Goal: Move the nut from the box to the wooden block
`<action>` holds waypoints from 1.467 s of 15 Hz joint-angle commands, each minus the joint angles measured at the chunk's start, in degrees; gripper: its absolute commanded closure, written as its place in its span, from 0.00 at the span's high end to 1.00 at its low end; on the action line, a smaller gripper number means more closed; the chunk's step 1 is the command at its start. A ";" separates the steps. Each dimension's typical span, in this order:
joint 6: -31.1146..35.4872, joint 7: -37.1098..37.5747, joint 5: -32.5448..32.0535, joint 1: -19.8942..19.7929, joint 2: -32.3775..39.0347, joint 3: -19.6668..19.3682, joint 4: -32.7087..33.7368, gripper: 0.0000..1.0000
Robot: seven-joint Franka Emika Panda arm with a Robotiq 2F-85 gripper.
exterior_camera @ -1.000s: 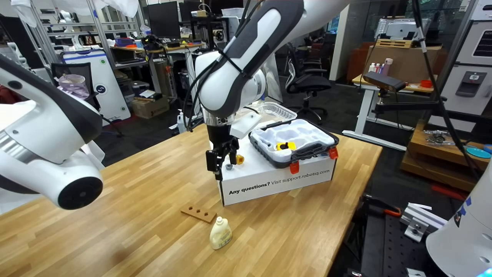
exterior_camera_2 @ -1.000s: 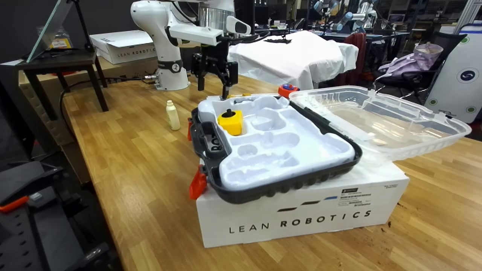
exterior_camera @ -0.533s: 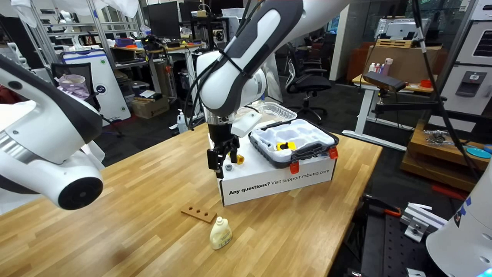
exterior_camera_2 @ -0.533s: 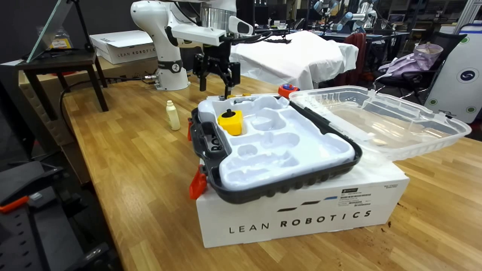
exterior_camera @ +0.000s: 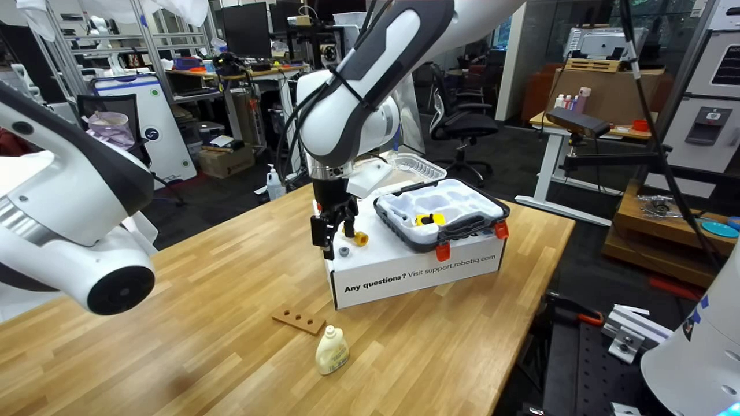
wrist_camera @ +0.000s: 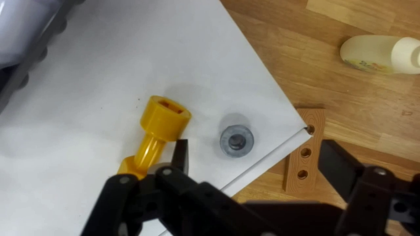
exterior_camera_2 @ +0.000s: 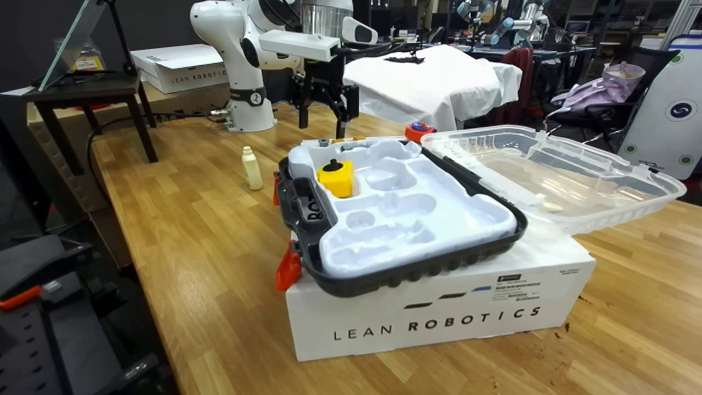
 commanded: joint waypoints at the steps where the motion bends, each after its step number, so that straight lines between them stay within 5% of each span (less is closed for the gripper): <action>1: -2.20 -1.39 -0.27 -0.66 1.14 0.53 1.74 1.00; 9: -2.54 -1.43 -0.21 -0.55 1.74 0.78 1.74 1.00; 10: -2.43 -1.52 -0.09 -0.60 1.72 0.87 1.72 0.77; 18: -2.06 -1.70 0.34 -0.86 1.73 1.09 1.45 0.25; 22: -1.95 -1.72 0.04 -0.90 1.09 0.94 1.21 0.19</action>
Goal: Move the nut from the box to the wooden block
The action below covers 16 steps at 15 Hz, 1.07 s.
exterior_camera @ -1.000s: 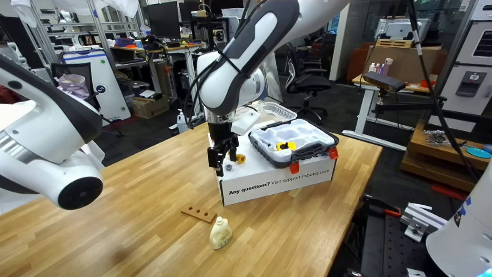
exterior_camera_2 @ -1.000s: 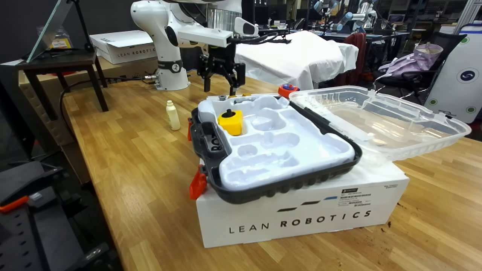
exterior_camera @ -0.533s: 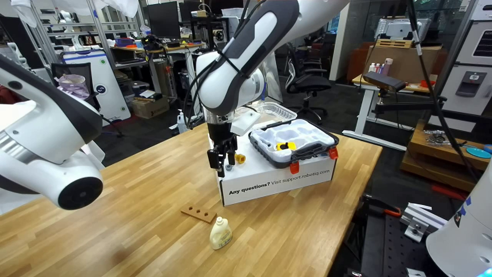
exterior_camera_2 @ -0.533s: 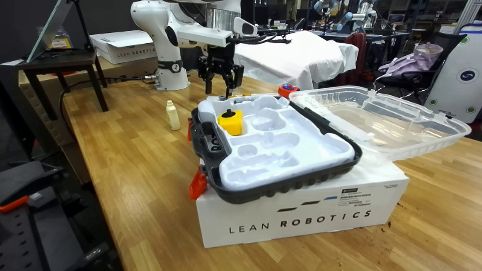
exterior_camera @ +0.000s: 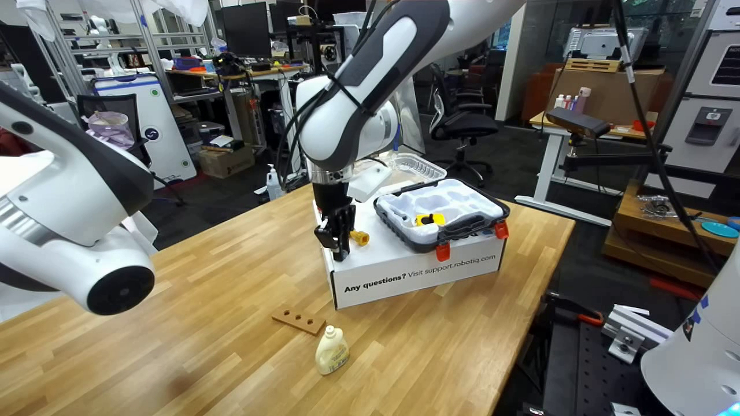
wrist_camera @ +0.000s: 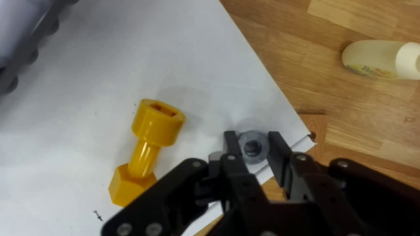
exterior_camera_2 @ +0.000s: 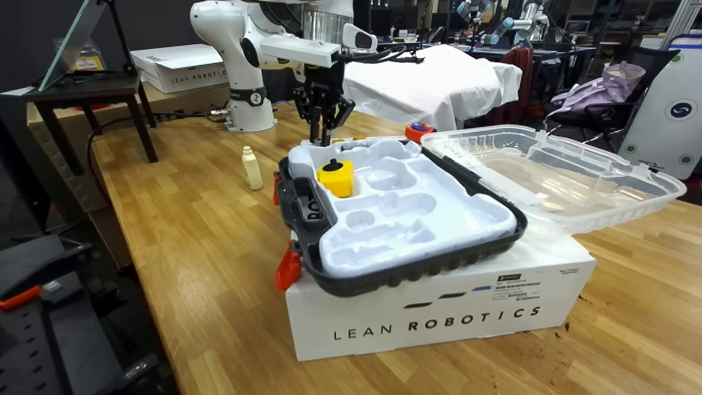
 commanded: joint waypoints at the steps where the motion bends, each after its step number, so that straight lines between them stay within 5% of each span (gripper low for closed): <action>1: -1.08 -1.46 0.12 -0.69 -0.78 0.73 0.08 0.09; 8: 0.19 -3.39 1.40 -0.74 -9.16 2.18 -5.25 0.07; 16: 1.37 -5.58 1.74 0.81 -19.48 3.25 -18.75 0.07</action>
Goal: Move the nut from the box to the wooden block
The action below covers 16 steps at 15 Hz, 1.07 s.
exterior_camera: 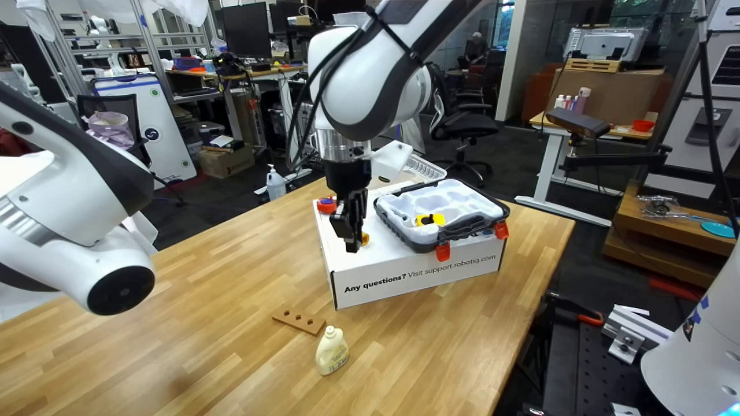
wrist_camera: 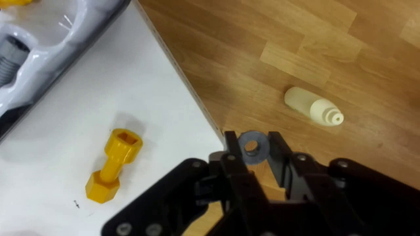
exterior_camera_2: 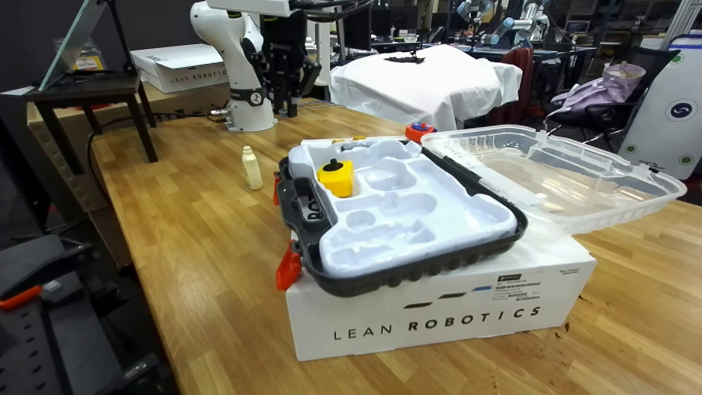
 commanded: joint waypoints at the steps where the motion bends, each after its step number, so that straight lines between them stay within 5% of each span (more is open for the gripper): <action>1: 2.11 -2.40 1.00 0.72 -4.63 0.66 -6.53 0.07; 10: 4.83 -11.55 12.57 3.44 -6.08 5.15 -13.21 0.07; 16: 4.61 -12.42 9.96 5.28 -5.31 5.88 -12.76 0.07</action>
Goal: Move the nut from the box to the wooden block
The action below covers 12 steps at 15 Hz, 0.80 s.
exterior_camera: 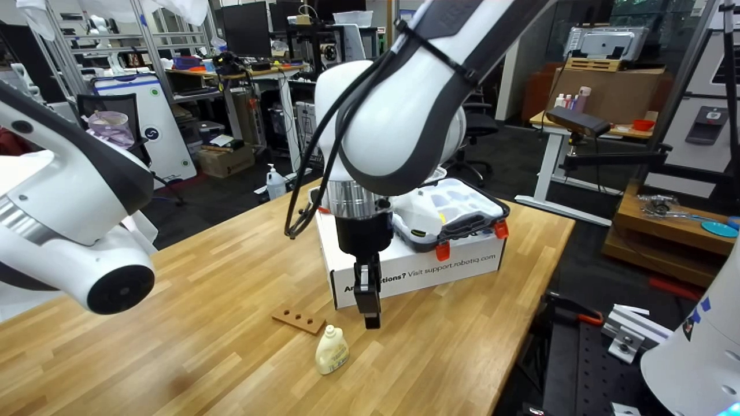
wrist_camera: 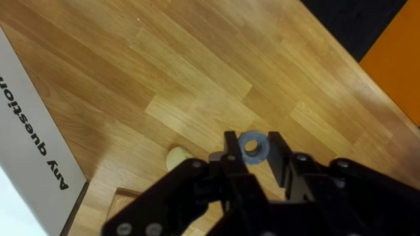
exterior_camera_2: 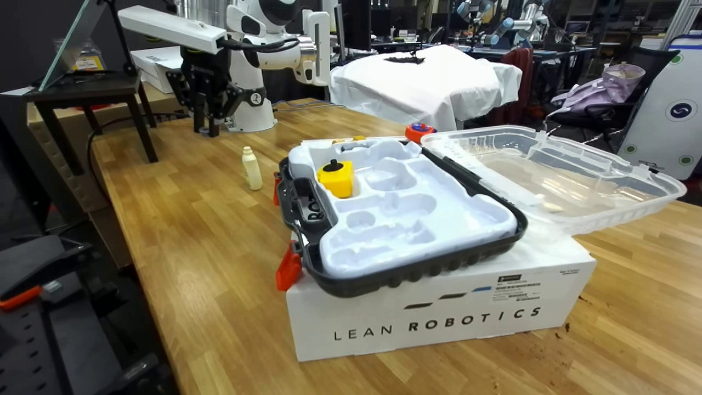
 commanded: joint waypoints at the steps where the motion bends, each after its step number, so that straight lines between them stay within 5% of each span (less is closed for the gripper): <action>1: 0.89 -1.46 -1.24 0.12 -0.37 -0.21 0.21 0.07; 12: 0.76 -0.43 -9.46 -0.45 3.04 -2.71 7.85 0.07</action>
